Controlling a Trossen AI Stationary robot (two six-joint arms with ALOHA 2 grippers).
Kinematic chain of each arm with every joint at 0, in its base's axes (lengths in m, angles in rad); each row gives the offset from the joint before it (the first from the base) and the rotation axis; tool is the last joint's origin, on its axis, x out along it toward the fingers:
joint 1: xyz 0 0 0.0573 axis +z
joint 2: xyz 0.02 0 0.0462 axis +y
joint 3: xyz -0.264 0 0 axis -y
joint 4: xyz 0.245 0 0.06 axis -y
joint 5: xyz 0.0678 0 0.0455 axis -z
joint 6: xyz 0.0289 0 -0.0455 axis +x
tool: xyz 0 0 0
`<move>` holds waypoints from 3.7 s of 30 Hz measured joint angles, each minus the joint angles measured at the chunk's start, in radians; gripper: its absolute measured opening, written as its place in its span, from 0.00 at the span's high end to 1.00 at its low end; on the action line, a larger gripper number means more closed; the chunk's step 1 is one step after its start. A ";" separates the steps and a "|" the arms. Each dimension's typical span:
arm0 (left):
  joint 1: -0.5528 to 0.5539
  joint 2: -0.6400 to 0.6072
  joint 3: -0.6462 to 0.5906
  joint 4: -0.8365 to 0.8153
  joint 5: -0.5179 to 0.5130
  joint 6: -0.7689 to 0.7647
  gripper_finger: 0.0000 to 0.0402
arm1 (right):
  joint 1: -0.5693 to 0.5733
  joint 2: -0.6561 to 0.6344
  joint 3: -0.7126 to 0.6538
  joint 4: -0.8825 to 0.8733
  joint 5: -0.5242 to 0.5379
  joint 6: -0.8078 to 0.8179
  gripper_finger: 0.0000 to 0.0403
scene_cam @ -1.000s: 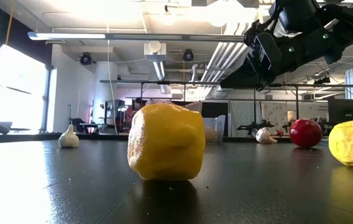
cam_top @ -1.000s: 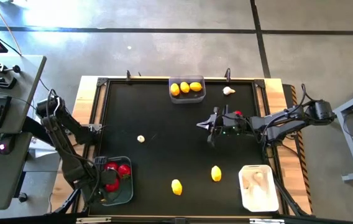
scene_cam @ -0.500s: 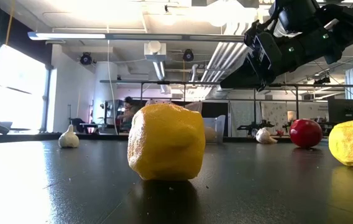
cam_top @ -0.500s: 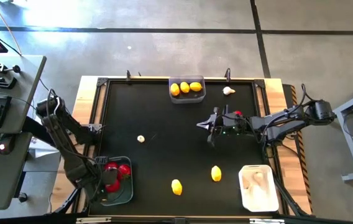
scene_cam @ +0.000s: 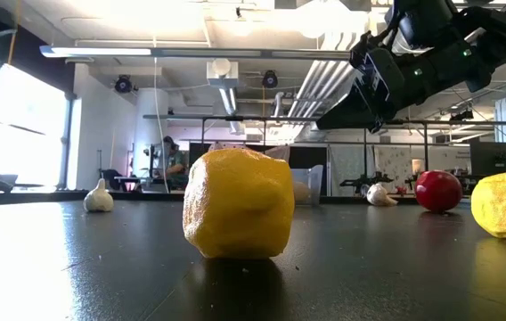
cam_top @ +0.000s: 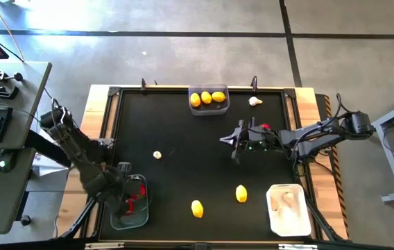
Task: Sort produce into baskets
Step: Adjust the dark green bin, then put the right lemon into the transparent bin
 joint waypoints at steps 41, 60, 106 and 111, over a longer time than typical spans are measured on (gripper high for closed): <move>0.153 0.000 -0.119 0.394 -0.234 0.412 1.00 | 0.015 0.000 0.000 -0.020 0.004 -0.018 1.00; 0.389 0.000 -0.427 1.425 0.027 0.759 1.00 | 0.204 0.000 0.003 -0.129 0.075 0.181 1.00; 0.620 0.000 -0.441 1.525 0.129 0.797 1.00 | 0.594 0.242 0.489 -1.085 -0.175 1.301 0.43; 0.620 0.000 -0.441 1.525 0.129 0.797 1.00 | 0.593 0.276 0.489 -1.082 -0.148 1.333 0.43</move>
